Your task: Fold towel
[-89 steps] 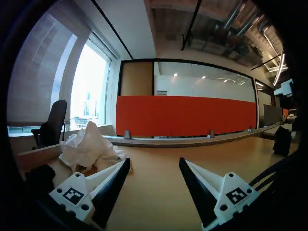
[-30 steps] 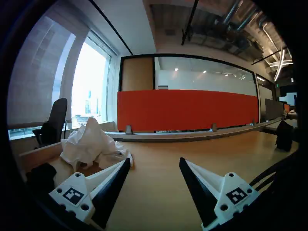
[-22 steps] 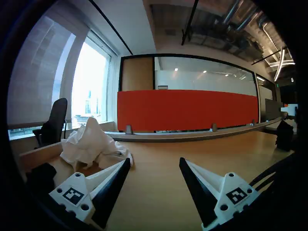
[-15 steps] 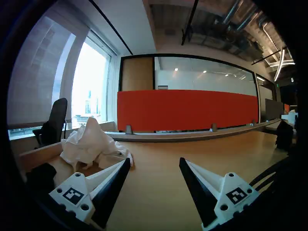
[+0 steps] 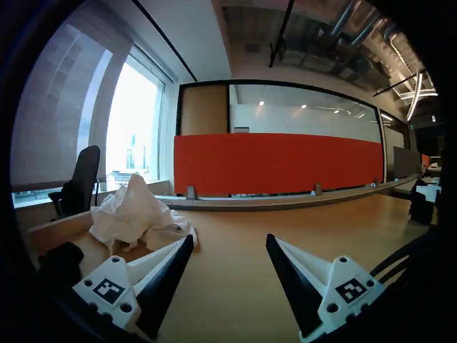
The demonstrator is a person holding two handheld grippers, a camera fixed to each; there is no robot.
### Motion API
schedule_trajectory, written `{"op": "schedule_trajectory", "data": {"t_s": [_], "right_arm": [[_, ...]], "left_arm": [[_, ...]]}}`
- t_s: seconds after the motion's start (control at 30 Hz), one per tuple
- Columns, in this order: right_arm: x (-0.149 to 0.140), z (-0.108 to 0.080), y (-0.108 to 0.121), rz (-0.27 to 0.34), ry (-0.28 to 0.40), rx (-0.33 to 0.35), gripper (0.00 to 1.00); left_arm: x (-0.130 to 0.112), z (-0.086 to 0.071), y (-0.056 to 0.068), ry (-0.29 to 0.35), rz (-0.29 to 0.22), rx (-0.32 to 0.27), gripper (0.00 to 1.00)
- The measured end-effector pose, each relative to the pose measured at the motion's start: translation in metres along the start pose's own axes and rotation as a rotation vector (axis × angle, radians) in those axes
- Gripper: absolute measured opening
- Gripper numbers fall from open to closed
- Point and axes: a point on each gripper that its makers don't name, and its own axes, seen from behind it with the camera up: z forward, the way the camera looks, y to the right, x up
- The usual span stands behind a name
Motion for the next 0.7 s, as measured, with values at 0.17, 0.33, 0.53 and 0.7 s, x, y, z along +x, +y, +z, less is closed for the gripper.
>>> {"op": "schedule_trajectory", "data": {"t_s": [0.17,0.33,0.53,0.7], "right_arm": [[-0.002,0.000,0.000,0.000,-0.005,-0.003,0.92],[-0.005,0.000,-0.003,0.002,-0.008,0.000,0.92],[-0.010,-0.002,-0.002,0.006,-0.015,-0.005,0.92],[-0.013,-0.004,0.000,0.005,-0.016,-0.009,0.92]], "left_arm": [[0.000,0.000,0.000,0.000,0.000,0.000,0.94],[0.000,0.000,0.001,0.000,0.000,0.000,0.94],[0.000,0.000,0.001,0.000,0.000,0.000,0.94],[0.000,0.000,0.001,0.000,0.000,0.000,0.94]]}}
